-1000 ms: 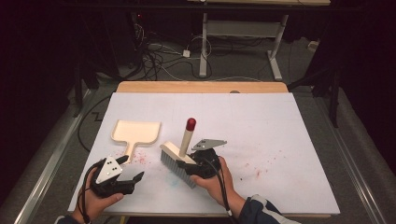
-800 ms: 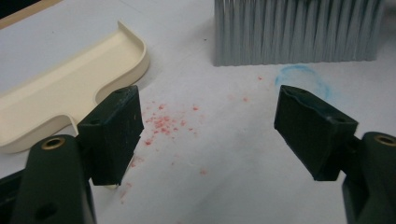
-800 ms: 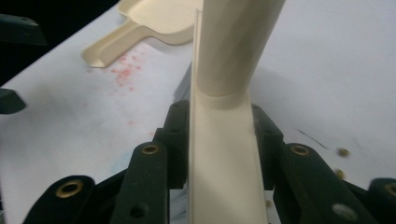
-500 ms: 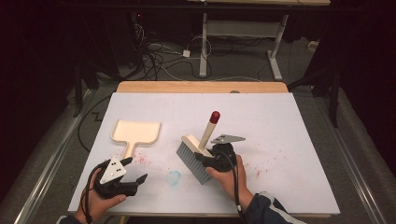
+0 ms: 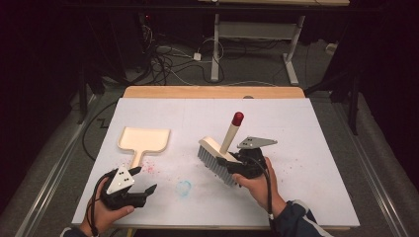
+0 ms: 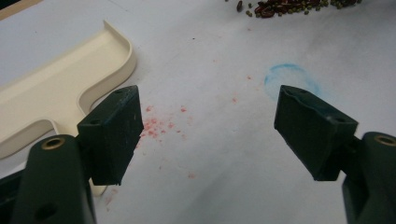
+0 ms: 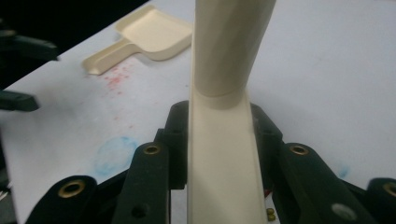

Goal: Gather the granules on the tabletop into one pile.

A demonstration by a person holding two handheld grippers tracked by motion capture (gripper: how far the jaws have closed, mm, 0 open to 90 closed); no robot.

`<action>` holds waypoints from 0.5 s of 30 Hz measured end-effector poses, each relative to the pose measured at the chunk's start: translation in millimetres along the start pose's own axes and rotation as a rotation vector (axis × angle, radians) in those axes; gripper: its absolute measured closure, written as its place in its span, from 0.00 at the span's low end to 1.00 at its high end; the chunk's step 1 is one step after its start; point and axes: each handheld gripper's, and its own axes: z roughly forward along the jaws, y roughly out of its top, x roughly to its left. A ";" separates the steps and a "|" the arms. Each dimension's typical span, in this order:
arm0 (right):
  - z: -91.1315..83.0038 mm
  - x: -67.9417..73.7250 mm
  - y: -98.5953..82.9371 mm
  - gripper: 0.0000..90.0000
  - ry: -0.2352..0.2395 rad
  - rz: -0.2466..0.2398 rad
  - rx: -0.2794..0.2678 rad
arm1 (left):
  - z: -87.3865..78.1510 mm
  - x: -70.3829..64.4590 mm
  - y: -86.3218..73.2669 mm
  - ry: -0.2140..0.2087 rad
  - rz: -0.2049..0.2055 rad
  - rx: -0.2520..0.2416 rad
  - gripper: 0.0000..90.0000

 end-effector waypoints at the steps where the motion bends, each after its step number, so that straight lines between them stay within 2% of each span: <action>1: -4.7 0.6 1.3 0.75 0.026 -0.047 0.000 | 0.1 -0.1 -0.1 0.000 -0.001 0.001 0.25; 2: -4.7 0.6 1.3 0.75 0.026 -0.047 0.000 | 0.1 -0.2 -0.2 0.000 -0.001 0.001 0.25; 5: -19.9 5.0 1.4 0.75 0.088 -0.203 -0.003 | -0.6 -0.2 -0.1 0.003 0.003 0.001 0.25; 7: -29.5 8.2 -1.9 0.75 0.127 -0.274 0.010 | -0.5 -0.4 0.0 0.004 0.005 0.002 0.25; 8: -37.5 8.7 -7.3 0.75 0.168 -0.320 0.033 | -0.4 -0.6 0.1 0.005 0.006 0.004 0.25; 9: -37.5 8.7 -7.3 0.75 0.168 -0.320 0.033 | -0.2 -0.7 0.2 0.005 0.007 0.006 0.25; 10: -44.0 5.2 -13.7 0.75 0.210 -0.364 0.046 | -0.1 -0.8 0.2 0.006 0.007 0.007 0.25; 11: -47.3 3.2 -16.7 0.75 0.223 -0.381 0.061 | -0.1 -1.1 -0.1 0.006 0.006 0.010 0.25; 12: -47.3 3.2 -16.7 0.75 0.223 -0.381 0.061 | -0.4 -1.4 -0.3 0.007 0.010 0.012 0.25; 14: -55.4 -1.2 -22.7 0.75 0.251 -0.450 0.069 | -1.7 -1.5 -0.6 0.012 0.016 0.014 0.25; 15: -60.5 -4.1 -24.9 0.75 0.246 -0.463 0.075 | -2.1 -1.0 -0.8 0.013 0.013 0.012 0.25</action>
